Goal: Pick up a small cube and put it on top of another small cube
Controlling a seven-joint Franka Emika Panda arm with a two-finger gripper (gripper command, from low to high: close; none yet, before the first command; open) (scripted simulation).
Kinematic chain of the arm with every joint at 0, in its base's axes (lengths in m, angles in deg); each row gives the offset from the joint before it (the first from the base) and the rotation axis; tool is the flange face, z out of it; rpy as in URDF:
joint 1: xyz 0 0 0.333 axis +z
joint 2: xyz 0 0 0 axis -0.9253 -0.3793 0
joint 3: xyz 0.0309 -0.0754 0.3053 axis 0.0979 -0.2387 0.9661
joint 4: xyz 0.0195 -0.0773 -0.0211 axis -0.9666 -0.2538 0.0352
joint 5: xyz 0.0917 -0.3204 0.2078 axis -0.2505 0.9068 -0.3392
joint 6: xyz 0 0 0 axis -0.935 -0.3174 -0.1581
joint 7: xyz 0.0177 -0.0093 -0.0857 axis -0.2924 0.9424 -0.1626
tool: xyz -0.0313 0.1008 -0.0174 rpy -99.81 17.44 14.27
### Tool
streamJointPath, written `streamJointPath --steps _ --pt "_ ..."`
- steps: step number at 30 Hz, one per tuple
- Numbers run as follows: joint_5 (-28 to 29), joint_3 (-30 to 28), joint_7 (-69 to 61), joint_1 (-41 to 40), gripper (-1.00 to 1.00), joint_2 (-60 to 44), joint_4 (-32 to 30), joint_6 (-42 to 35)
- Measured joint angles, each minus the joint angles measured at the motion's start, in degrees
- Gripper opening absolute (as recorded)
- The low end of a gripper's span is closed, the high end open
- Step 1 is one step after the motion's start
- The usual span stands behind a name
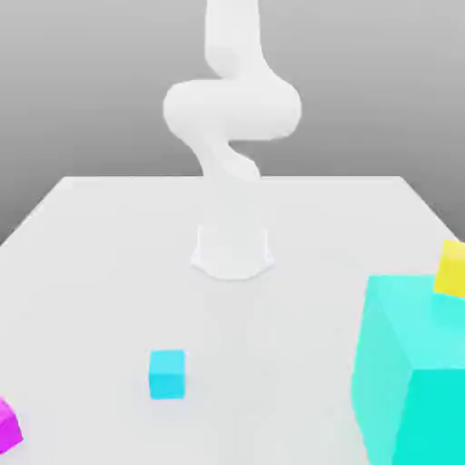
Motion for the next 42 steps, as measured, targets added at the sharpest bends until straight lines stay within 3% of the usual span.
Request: streamJointPath --steps 14,17,20,26,33,34,42 --pt "-8.7 -12.1 -17.8 4.8 0.00 -31.0 -17.8 18.9" --pt "-7.4 -13.2 -19.3 3.9 0.00 -36.9 -21.7 23.1" --pt "-2.6 -14.5 -18.3 1.8 0.00 -42.0 -25.3 27.3" --pt "-5.6 -12.2 -21.4 0.3 0.00 -48.9 -24.9 32.8" --pt "-13.0 -3.5 -26.9 -6.6 0.00 -57.0 -23.5 39.1" --pt "-13.6 -2.3 -27.3 -7.7 -1.00 -58.0 -23.4 39.9" --pt "-12.8 -2.9 -26.7 -7.2 -1.00 -57.3 -23.5 39.4"
